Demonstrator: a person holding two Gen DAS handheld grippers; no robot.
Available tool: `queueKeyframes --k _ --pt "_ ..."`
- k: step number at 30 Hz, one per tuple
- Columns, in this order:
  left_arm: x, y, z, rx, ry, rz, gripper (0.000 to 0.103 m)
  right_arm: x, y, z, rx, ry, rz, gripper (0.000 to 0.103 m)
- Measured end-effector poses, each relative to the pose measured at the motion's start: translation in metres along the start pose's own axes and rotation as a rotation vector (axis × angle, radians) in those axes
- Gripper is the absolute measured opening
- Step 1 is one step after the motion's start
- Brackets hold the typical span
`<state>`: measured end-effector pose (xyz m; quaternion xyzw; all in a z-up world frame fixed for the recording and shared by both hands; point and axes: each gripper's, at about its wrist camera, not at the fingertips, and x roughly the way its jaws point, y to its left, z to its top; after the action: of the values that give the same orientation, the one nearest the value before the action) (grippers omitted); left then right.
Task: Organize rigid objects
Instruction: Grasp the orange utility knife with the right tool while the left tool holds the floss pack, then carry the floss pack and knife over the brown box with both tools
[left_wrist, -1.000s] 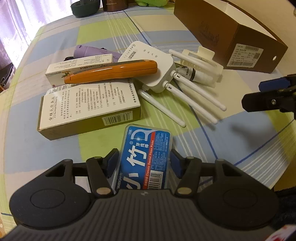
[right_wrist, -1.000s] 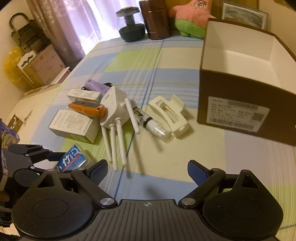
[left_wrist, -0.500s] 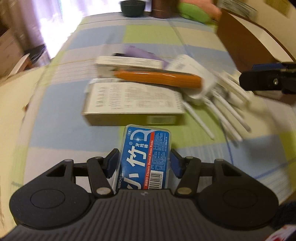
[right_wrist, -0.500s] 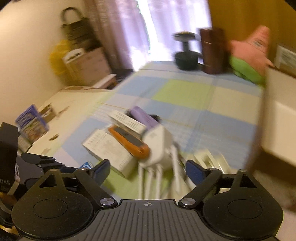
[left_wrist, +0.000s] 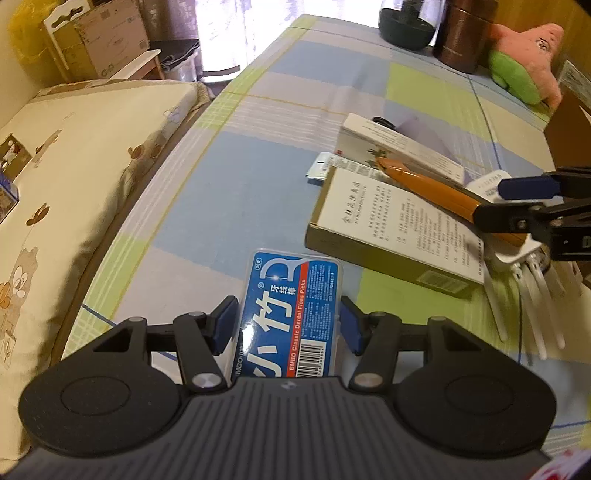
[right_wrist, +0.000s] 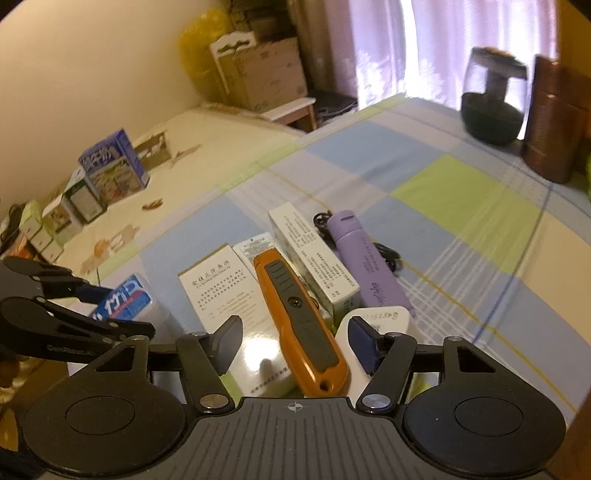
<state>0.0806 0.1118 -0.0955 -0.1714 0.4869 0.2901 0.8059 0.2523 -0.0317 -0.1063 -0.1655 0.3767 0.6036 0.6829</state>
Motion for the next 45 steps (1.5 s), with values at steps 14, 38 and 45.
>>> queueKeyframes --k 14,38,45 --pt "0.007 0.0 0.011 -0.009 0.012 0.012 0.054 0.033 -0.023 0.009 0.032 0.056 0.128 0.035" --pt "-0.017 -0.018 0.03 0.061 -0.044 -0.027 0.054 -0.033 0.008 -0.009 0.133 -0.078 -0.072 0.033" --pt "-0.034 -0.053 0.052 0.155 -0.095 -0.093 0.054 -0.075 0.0 -0.014 0.211 -0.138 -0.145 0.033"
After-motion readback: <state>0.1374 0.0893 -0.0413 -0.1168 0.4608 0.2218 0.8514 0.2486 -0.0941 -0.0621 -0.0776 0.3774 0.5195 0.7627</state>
